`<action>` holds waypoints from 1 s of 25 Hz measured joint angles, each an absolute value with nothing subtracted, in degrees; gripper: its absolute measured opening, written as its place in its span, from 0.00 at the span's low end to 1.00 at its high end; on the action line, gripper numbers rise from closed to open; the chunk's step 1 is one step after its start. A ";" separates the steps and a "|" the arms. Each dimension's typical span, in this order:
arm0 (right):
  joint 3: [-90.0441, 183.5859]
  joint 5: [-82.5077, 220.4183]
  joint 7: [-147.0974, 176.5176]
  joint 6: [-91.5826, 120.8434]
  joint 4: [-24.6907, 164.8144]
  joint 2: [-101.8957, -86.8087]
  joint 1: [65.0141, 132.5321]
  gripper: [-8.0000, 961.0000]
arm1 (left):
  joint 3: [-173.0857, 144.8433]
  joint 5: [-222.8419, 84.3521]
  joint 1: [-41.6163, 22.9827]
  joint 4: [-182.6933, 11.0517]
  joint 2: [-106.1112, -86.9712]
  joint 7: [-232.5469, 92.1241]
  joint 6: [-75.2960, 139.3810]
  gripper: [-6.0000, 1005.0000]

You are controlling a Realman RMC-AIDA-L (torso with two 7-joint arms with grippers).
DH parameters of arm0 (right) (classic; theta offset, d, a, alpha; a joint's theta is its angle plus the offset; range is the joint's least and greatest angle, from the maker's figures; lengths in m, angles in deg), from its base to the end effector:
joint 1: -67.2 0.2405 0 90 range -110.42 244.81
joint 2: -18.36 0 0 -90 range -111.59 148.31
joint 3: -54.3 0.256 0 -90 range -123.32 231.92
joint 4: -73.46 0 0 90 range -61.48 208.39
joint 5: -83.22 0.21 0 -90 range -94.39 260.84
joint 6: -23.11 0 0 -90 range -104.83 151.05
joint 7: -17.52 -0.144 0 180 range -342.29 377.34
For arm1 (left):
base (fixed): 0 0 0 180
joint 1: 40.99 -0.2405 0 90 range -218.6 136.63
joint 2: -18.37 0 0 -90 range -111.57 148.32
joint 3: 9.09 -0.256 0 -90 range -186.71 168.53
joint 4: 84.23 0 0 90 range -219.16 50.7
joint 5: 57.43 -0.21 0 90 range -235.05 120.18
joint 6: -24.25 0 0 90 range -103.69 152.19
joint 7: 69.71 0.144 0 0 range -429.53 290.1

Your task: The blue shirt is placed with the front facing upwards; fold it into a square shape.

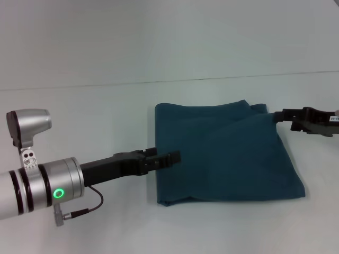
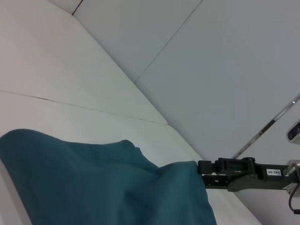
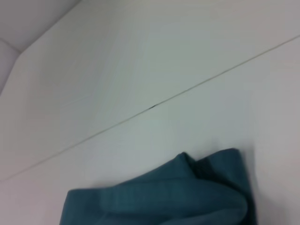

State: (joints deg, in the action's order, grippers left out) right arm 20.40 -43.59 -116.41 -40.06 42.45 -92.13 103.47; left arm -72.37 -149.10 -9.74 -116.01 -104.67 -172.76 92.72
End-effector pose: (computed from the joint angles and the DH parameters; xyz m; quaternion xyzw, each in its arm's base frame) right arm 0.3273 0.3985 0.0596 -0.6956 0.6376 0.2000 0.2640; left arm -0.2238 0.3474 -0.0714 -0.8444 -0.4381 -0.2936 0.0940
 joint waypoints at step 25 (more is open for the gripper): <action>22.40 -37.52 -119.22 -31.18 46.83 -96.03 106.41 0.70 | -72.20 -152.07 -9.44 -116.71 -104.23 -170.84 91.74 0.90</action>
State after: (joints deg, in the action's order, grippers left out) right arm 22.40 -37.52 -119.22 -31.18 46.83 -96.03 106.41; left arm -72.20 -152.07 -9.44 -116.71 -104.23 -170.84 91.74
